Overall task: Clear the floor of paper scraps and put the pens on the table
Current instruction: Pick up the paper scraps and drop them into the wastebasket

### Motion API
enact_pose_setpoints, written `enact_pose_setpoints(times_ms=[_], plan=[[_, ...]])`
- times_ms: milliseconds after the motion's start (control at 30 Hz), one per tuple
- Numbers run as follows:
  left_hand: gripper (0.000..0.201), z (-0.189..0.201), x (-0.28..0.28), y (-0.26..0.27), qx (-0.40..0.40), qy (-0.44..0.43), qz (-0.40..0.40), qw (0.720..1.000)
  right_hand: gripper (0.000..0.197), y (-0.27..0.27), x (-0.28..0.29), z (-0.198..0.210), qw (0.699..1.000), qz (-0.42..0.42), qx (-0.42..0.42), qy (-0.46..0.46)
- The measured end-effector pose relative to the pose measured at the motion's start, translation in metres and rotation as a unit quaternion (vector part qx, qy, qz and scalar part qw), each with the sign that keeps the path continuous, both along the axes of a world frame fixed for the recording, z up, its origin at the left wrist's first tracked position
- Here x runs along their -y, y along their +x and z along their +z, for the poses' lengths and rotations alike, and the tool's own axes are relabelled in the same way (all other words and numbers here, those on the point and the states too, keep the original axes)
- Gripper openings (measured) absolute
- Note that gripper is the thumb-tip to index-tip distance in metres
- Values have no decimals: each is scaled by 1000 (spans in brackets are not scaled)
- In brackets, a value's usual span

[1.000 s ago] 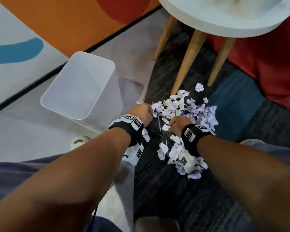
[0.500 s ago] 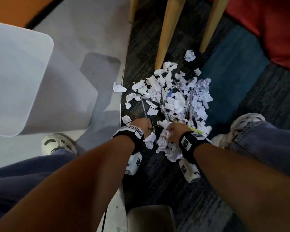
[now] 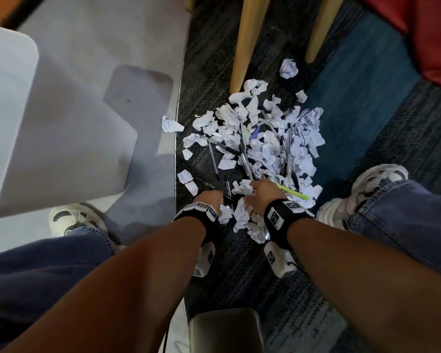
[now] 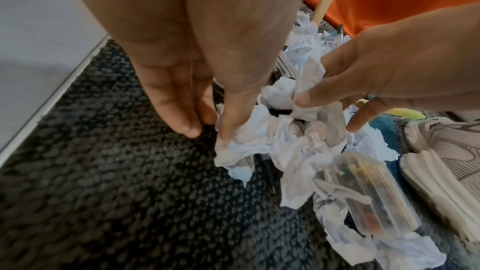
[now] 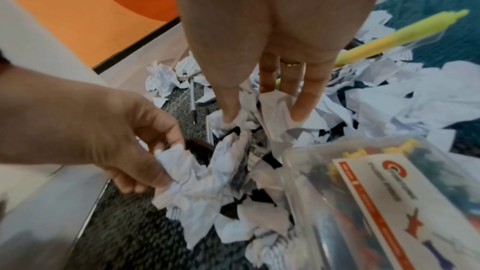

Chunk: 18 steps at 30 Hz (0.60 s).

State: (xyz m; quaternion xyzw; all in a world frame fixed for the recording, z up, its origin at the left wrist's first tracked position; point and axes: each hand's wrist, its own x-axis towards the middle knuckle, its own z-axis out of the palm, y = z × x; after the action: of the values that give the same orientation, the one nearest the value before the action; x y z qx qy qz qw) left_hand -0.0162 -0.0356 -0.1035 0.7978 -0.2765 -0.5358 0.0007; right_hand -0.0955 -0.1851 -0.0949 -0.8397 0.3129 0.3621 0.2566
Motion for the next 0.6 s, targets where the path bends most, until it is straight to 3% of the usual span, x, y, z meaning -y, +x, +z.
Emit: enact_pose_setpoints(times_ms=[167, 400, 600], plan=[[26, 15, -7, 12, 8, -14, 49, 999, 51, 5, 2, 14, 995, -91, 22, 39], [25, 69, -8, 26, 64, -59, 118, 989, 55, 16, -1, 60, 992, -101, 64, 43], [16, 139, -16, 47, 132, -138, 207, 960, 61, 46, -15, 130, 979, -83, 179, 42]])
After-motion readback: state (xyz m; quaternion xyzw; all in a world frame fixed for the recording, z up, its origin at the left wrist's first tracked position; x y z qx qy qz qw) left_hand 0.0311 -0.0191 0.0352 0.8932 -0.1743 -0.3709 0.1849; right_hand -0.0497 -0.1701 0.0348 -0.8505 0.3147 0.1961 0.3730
